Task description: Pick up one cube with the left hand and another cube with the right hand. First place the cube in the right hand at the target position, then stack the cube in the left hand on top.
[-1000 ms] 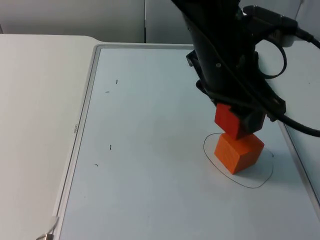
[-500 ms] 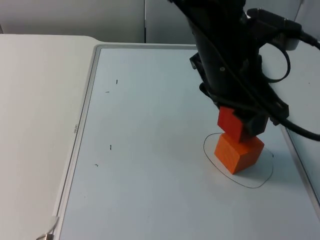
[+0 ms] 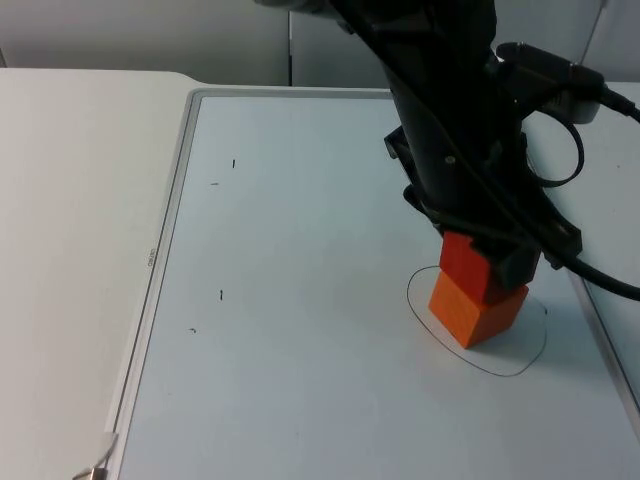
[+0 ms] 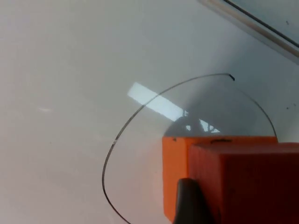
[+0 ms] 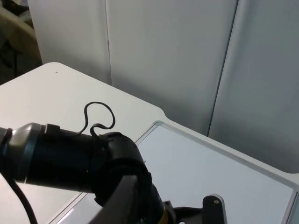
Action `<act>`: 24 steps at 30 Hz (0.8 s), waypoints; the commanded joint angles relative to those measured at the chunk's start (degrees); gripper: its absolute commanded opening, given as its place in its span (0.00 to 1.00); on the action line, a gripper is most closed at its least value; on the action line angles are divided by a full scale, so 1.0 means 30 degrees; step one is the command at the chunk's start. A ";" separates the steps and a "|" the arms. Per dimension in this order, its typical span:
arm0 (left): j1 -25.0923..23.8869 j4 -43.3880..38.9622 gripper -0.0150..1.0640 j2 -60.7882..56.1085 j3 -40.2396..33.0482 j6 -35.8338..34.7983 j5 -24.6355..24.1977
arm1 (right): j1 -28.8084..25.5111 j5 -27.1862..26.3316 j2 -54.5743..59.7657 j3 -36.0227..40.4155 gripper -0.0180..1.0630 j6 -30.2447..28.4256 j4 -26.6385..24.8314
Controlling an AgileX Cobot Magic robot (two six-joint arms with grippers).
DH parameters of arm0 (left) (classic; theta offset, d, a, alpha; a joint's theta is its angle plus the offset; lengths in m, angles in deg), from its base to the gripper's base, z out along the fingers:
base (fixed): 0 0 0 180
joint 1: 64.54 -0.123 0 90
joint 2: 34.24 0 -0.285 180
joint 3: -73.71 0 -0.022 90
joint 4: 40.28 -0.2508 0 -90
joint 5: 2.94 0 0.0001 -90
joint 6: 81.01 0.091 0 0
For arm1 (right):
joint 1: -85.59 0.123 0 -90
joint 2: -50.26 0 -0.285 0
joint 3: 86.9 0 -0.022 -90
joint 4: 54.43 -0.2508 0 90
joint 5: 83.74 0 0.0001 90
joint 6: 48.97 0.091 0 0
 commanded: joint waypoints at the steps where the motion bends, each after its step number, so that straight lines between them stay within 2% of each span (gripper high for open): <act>1: 0.0146 0.0286 0.01 -0.0120 0.0145 -0.0044 0.0260 | -0.0083 -0.0227 0.0006 0.0043 0.95 -0.0115 -0.0015; 24: 0.0146 0.0467 0.01 0.0422 0.0145 -0.0188 0.0134 | -0.0083 -0.0230 0.0006 0.0043 0.95 -0.0238 0.0025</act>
